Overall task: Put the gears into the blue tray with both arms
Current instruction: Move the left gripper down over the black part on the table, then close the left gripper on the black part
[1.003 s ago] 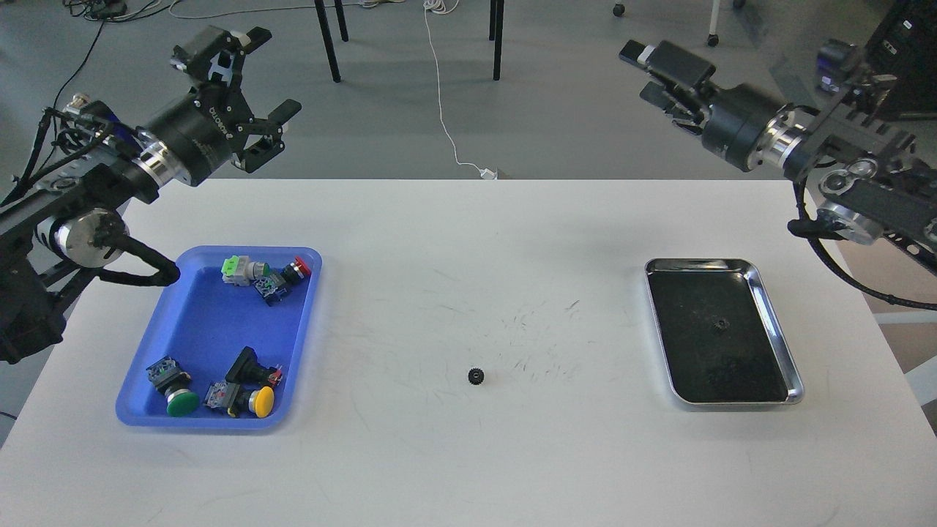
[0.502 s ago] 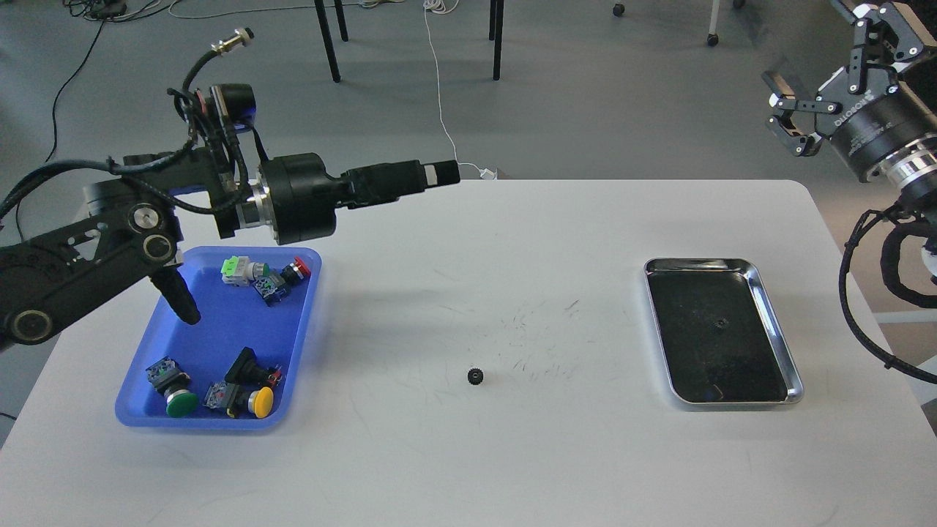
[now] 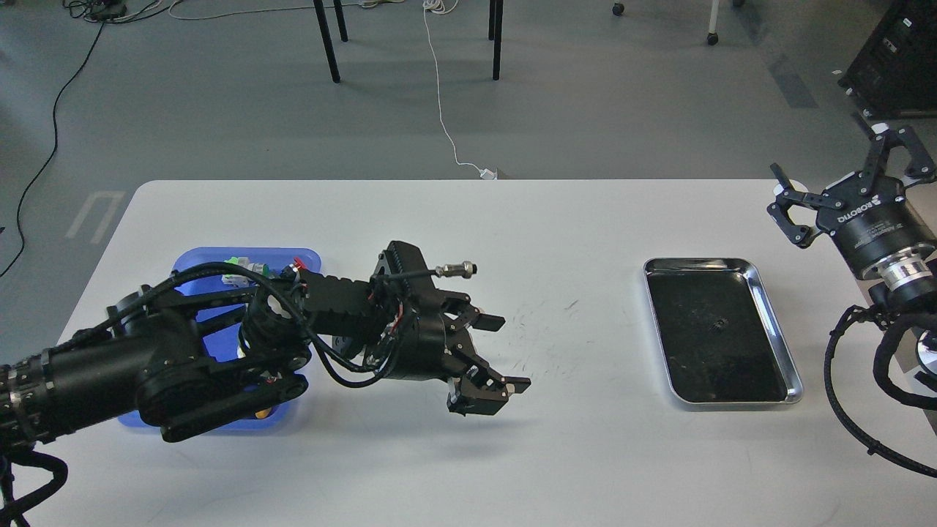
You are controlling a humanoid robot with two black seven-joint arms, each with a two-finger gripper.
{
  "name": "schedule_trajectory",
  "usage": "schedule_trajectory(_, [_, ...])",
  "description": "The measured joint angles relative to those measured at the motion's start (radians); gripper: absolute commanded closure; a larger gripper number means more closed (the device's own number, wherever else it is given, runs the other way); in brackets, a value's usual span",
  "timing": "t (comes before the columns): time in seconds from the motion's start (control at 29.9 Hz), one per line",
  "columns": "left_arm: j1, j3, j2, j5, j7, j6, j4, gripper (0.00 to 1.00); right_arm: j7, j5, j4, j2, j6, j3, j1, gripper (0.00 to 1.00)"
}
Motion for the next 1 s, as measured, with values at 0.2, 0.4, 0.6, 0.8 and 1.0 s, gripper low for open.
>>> schedule_trajectory(0.2, [0.073,0.018,-0.041,0.041,0.020,0.004,0.055,0.29,0.002,-0.003,0.060,-0.003,0.000,0.050,-0.106,0.02])
schedule_trajectory(0.4, [0.100,0.008,-0.052,0.041,0.055,0.007,0.096,0.30,0.002,-0.004,0.101,-0.006,0.000,0.057,-0.150,0.02])
schedule_trajectory(0.6, [0.101,-0.012,-0.055,0.041,0.066,0.016,0.145,0.30,0.002,-0.005,0.120,-0.011,0.000,0.058,-0.156,0.02])
schedule_trajectory(0.8, [0.102,-0.025,-0.077,0.041,0.066,0.033,0.209,0.52,0.002,-0.007,0.131,-0.011,0.000,0.058,-0.156,0.02])
schedule_trajectory(1.0, [0.104,-0.023,-0.081,0.041,0.057,0.041,0.235,0.69,0.002,-0.007,0.133,-0.011,0.000,0.072,-0.156,0.02])
